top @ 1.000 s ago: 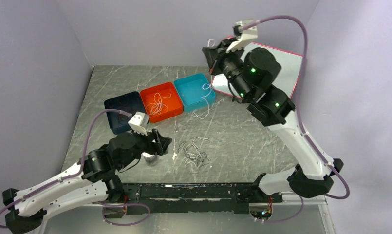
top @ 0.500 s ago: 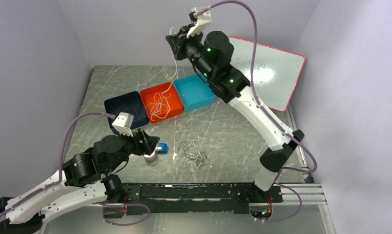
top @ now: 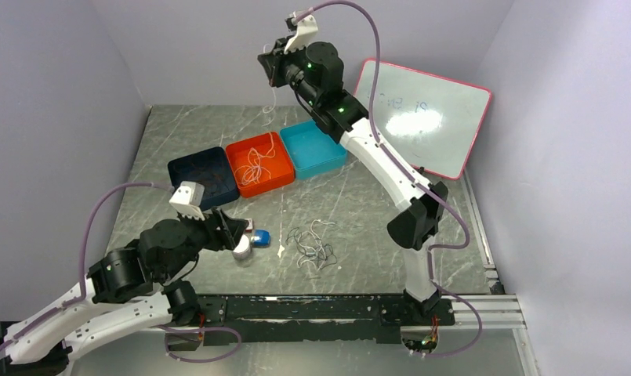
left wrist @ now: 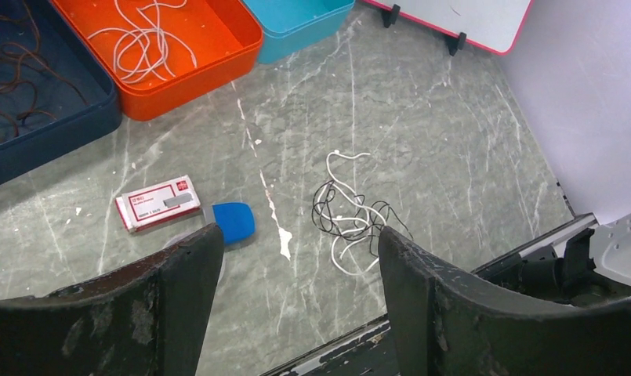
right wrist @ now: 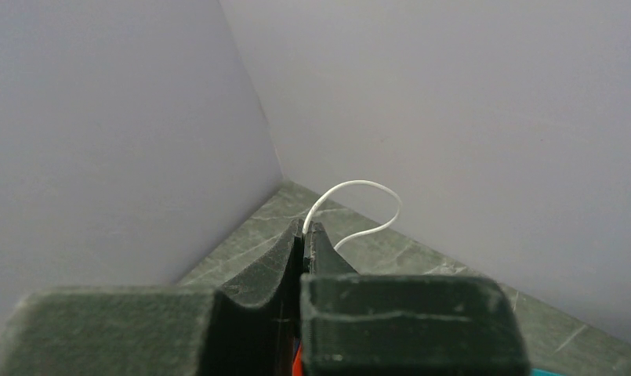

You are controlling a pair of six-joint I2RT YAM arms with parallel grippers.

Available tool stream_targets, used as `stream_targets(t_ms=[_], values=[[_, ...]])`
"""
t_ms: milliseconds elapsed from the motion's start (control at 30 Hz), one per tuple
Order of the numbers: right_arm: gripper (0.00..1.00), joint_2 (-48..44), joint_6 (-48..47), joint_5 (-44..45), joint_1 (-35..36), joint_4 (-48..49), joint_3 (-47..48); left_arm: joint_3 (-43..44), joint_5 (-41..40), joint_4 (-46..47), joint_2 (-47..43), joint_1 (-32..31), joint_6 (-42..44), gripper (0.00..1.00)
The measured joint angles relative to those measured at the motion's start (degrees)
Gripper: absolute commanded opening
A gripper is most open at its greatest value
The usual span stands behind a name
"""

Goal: Untangle the cables

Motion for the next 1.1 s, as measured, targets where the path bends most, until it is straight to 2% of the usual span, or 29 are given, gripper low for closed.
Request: stream_targets(t_ms=[400,633,1100], values=[[0.0,4.59,0.61,-11.3,-1.62,1.73,-7.89,0.26,-1.7,-1.79,-0.9,0.0,-0.15,0.76],[0.0,10.4,0.31,-17.51,-1.57,0.17,-6.62,0.26,-2.19,-2.12,-1.46,0.0,-0.55,0.76],[0.01,17.73,0.22,-18.58,-1.57,-2.05,-7.98,0.26,-2.54,-3.5,-1.97,0.0,-1.51,0.76]])
